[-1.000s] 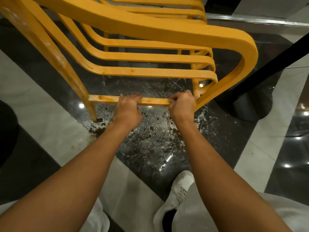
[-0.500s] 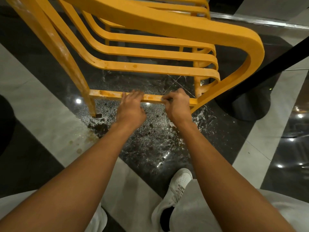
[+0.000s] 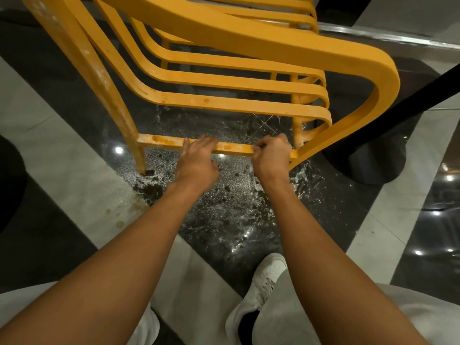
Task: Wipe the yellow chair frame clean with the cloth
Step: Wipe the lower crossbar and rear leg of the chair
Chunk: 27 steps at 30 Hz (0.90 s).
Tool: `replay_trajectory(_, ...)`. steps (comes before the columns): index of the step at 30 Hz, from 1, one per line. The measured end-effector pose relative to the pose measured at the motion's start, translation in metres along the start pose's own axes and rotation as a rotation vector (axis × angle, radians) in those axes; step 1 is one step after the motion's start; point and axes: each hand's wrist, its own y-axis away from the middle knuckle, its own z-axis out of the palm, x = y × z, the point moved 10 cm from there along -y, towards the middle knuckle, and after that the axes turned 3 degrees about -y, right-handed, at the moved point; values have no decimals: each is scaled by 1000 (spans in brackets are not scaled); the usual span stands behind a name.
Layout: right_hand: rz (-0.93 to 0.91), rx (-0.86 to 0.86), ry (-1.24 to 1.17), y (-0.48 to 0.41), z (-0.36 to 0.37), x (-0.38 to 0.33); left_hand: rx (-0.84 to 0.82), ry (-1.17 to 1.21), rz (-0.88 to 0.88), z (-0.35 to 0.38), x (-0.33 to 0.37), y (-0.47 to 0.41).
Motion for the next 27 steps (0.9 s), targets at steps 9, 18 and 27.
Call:
replay_trajectory(9,-4,-3,25,-1,1,0,5,-9,-2,-4,-2,-6)
replay_trajectory(18,-60,-24,18,0,7,-9,41,-142,-21,-11,-8,-7)
replay_trajectory(27,-44,-51,-13,2,14,-13,64,-56,-18,-11,-18,-5)
